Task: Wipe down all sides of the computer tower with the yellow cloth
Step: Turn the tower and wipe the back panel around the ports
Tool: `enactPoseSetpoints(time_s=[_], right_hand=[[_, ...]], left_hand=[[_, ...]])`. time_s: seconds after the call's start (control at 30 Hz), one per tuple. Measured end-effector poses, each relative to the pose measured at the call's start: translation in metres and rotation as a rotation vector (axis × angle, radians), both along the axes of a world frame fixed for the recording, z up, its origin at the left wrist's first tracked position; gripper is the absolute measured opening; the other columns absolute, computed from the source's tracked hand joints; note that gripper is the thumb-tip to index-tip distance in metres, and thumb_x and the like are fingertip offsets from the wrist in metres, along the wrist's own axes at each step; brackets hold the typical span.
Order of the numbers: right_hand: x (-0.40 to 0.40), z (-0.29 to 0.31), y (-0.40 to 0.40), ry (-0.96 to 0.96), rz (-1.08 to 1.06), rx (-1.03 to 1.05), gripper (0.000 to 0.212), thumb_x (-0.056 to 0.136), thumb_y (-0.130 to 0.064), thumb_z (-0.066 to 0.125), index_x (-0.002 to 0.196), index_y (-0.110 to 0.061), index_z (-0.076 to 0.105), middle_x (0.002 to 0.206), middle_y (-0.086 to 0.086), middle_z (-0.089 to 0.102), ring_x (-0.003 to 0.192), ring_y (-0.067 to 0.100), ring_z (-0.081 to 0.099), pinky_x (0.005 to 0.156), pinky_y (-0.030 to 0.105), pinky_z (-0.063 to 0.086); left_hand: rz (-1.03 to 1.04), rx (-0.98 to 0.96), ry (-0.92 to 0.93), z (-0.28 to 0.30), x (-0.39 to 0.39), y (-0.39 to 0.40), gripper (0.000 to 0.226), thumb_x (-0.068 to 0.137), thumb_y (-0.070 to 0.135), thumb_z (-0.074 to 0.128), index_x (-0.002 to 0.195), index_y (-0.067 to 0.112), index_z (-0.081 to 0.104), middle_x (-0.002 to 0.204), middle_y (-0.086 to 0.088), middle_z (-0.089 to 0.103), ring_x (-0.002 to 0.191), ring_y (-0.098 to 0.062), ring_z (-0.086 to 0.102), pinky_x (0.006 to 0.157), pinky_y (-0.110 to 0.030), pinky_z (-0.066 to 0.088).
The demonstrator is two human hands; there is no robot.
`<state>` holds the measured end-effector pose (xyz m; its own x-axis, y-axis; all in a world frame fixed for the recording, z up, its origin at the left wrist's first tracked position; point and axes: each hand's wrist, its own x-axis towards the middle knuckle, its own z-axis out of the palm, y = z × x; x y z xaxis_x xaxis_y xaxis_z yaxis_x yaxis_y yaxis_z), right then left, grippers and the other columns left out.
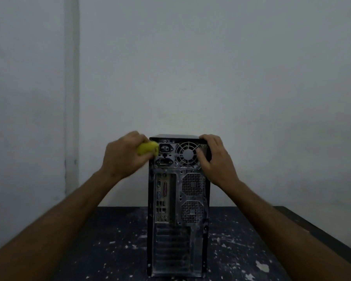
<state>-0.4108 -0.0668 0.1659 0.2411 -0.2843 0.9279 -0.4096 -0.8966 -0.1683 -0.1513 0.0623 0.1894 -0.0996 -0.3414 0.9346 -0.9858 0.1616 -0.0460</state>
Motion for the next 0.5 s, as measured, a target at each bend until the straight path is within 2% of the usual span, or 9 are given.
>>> enactPoseSetpoints(time_s=[0.07, 0.13, 0.23, 0.37, 0.5], right_hand=[[0.000, 0.000, -0.001, -0.007, -0.003, -0.007, 0.035, 0.100, -0.028, 0.058, 0.134, -0.020, 0.051, 0.131, -0.004, 0.049, 0.101, 0.012, 0.056, 0.081, 0.041, 0.056], [0.001, -0.001, -0.003, -0.013, -0.002, -0.008, 0.035, 0.101, -0.029, 0.058, 0.134, -0.020, 0.051, 0.131, -0.004, 0.049, 0.100, 0.011, 0.056, 0.080, 0.039, 0.056], [0.002, -0.003, -0.005, -0.028, -0.005, -0.017, 0.035, 0.101, -0.029, 0.058, 0.134, -0.020, 0.050, 0.132, -0.003, 0.048, 0.100, 0.011, 0.056, 0.080, 0.040, 0.056], [0.007, -0.007, -0.009, -0.051, 0.004, -0.019, 0.037, 0.100, -0.032, 0.055, 0.135, -0.021, 0.049, 0.132, -0.003, 0.048, 0.106, 0.015, 0.055, 0.087, 0.044, 0.054], [0.008, -0.010, -0.014, -0.061, 0.008, -0.016, 0.038, 0.101, -0.033, 0.053, 0.137, -0.022, 0.049, 0.135, -0.003, 0.050, 0.115, 0.017, 0.051, 0.098, 0.041, 0.047]], left_hand=[[0.003, -0.033, 0.070, 0.010, -0.002, -0.004, 0.034, 0.080, 0.058, 0.067, 0.092, 0.026, 0.070, 0.084, 0.010, 0.063, 0.069, -0.014, 0.056, 0.055, -0.025, 0.037], [-0.034, 0.011, 0.025, -0.004, -0.003, -0.004, 0.035, 0.080, 0.058, 0.067, 0.094, 0.026, 0.070, 0.086, 0.010, 0.063, 0.070, -0.014, 0.058, 0.055, -0.027, 0.043], [-0.053, 0.052, -0.064, -0.023, 0.004, 0.000, 0.038, 0.082, 0.062, 0.063, 0.093, 0.026, 0.070, 0.084, 0.012, 0.063, 0.067, -0.013, 0.059, 0.053, -0.025, 0.041], [-0.016, -0.055, 0.077, 0.004, 0.007, 0.000, 0.033, 0.082, 0.055, 0.068, 0.091, 0.024, 0.069, 0.083, 0.008, 0.064, 0.068, -0.015, 0.056, 0.057, -0.029, 0.045], [-0.102, 0.082, -0.212, -0.033, 0.006, -0.002, 0.038, 0.085, 0.058, 0.061, 0.095, 0.024, 0.071, 0.085, 0.010, 0.063, 0.063, -0.015, 0.060, 0.050, -0.027, 0.047]])
